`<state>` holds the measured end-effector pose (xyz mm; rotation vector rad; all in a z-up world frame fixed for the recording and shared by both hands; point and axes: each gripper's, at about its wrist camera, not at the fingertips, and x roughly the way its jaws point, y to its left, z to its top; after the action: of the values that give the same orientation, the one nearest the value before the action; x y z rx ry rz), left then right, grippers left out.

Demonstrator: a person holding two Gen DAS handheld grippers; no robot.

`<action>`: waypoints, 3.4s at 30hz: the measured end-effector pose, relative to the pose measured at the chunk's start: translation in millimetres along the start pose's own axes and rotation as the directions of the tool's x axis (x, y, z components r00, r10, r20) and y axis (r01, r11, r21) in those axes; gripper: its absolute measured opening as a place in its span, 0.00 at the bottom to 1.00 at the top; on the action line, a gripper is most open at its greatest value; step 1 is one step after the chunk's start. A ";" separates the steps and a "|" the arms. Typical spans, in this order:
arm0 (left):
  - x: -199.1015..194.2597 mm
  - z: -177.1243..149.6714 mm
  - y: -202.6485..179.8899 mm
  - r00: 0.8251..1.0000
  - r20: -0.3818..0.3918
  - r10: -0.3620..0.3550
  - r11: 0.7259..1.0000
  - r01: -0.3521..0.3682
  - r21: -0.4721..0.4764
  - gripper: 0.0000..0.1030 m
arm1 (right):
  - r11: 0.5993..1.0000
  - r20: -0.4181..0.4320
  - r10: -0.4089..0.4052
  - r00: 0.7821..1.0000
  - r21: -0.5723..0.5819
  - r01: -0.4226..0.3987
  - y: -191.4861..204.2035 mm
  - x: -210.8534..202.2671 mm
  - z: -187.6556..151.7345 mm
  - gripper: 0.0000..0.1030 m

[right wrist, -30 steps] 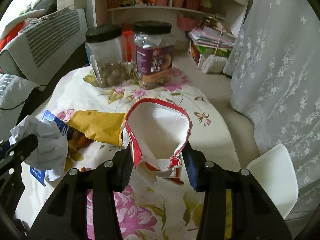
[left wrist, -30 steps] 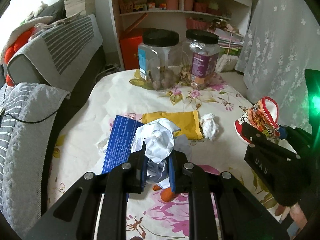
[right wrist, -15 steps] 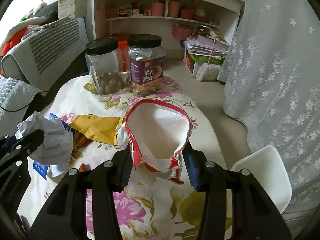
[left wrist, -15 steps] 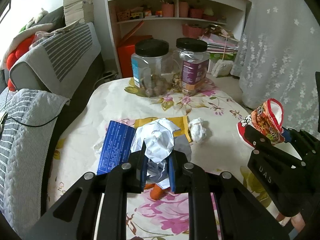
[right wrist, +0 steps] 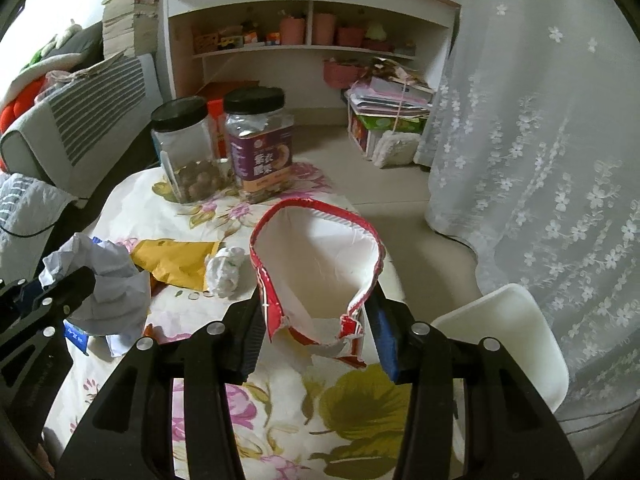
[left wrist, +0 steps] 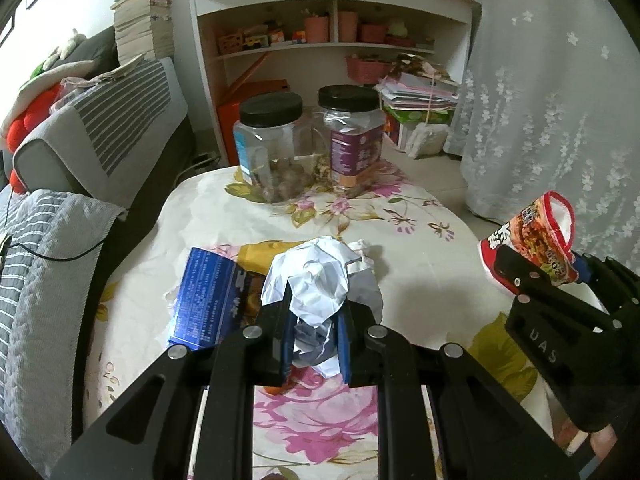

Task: Collect trash
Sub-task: 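Carry the snack bag to the white bin and open the right tool, then drop the crumpled foil into the white bin by opening the left tool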

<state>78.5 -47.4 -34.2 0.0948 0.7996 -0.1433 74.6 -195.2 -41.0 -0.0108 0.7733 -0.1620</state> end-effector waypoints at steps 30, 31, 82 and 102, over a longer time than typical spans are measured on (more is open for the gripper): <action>-17.7 -7.3 -94.2 0.996 0.029 -0.085 0.989 0.081 0.121 0.17 | 0.964 0.001 -0.166 0.986 0.212 0.162 -142.8 -28.3 -15.0 0.44; -18.2 -7.5 -97.1 0.996 0.030 -0.089 0.989 0.084 0.124 0.17 | 0.961 -0.003 -0.172 0.985 0.221 0.168 -147.5 -28.3 -16.2 0.44; -45.5 -9.4 -246.5 0.968 0.044 -0.246 0.923 0.220 0.316 0.63 | 0.785 0.000 -0.391 0.920 0.522 0.334 -271.6 -88.1 -51.7 0.93; -32.9 1.1 -98.8 0.996 0.075 -0.043 0.988 0.032 0.150 0.75 | 0.921 0.025 -0.291 0.956 0.279 0.273 -134.1 -48.9 -18.2 0.93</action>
<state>40.5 -142.0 -12.8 0.2136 0.7123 -0.2408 8.5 -319.3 -10.8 0.1344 0.6750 -0.5403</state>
